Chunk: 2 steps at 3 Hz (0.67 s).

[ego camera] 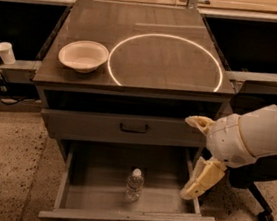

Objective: Pick water bottle from middle drawer and place on counter

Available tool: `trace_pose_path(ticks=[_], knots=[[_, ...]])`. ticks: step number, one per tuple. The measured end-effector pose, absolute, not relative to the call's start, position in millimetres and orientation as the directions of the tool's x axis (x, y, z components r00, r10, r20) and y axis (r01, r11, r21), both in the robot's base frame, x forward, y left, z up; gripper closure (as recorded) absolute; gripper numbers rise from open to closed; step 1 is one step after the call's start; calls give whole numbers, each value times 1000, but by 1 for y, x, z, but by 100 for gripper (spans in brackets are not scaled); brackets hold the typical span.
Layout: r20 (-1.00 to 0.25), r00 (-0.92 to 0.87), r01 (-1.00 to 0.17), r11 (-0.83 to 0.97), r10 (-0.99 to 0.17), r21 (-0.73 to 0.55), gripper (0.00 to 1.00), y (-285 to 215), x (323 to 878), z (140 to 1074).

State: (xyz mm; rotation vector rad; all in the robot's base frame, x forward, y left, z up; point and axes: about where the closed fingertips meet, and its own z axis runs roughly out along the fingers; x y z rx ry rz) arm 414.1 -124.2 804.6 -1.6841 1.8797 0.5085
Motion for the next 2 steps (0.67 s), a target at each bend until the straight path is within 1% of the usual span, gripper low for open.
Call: trace_pose_path(ticks=[1, 2], knots=[[-628, -47, -987, 133, -777, -91, 0, -125, 414, 805], [-666, -45, -984, 146, -744, -98, 0, -116, 434, 773]])
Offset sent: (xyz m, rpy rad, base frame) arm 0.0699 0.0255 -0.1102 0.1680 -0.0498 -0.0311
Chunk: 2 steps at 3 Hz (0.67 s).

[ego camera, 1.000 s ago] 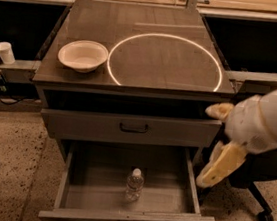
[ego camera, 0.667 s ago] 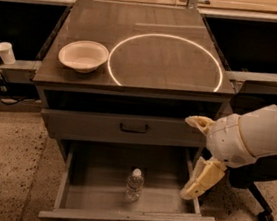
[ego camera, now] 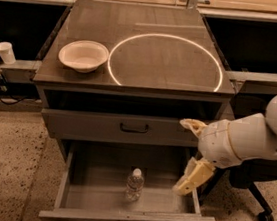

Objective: Pick water bottle from middle drawer and place on counter

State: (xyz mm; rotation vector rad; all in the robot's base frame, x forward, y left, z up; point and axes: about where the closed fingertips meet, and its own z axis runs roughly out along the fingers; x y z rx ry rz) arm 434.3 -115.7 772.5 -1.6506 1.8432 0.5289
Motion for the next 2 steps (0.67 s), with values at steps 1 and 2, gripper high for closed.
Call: trace_pose_path(ticks=[1, 2], knots=[[-759, -32, -981, 164, -650, -99, 0, -95, 445, 704], [-828, 24, -959, 221, -560, -177, 0, -86, 457, 653]])
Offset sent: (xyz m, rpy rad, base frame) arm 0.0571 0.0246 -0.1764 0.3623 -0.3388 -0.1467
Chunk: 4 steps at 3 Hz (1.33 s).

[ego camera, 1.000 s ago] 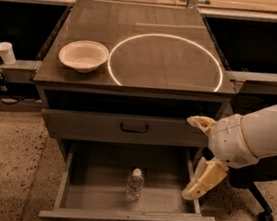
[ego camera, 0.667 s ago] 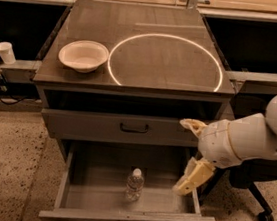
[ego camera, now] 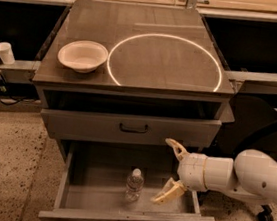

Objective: Pick water bottle from middle drawer and place on counter

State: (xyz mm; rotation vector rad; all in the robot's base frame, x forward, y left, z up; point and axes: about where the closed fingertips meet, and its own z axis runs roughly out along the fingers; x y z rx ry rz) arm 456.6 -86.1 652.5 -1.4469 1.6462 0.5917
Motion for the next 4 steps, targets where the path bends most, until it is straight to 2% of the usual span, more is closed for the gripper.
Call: trace_pose_path(ticks=[2, 4], knots=[[-832, 49, -941, 255, -553, -225, 0, -88, 472, 634], [-892, 80, -956, 220, -446, -195, 0, -71, 500, 569]])
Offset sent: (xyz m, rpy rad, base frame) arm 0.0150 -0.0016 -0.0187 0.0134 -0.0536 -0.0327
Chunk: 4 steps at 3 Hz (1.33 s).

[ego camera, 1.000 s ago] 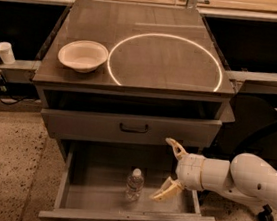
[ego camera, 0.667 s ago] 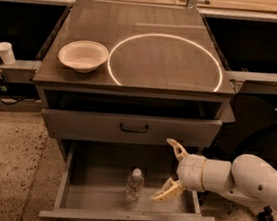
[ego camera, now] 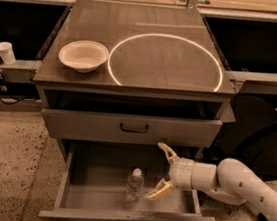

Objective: Pick water bottle from middle drawer and place on counter

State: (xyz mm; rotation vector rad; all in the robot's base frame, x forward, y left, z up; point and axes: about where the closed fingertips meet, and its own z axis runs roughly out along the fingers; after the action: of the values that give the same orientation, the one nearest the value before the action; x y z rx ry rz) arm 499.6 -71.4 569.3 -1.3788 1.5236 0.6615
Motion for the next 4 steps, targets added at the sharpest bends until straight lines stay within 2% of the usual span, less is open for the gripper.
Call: trace_pose_path(ticks=[2, 3, 4], knots=[[-912, 76, -970, 181, -403, -161, 0, -57, 507, 501], [-929, 56, -979, 162, -365, -123, 13, -44, 508, 483], [-950, 37, -985, 152, -310, -88, 36, -30, 511, 475]])
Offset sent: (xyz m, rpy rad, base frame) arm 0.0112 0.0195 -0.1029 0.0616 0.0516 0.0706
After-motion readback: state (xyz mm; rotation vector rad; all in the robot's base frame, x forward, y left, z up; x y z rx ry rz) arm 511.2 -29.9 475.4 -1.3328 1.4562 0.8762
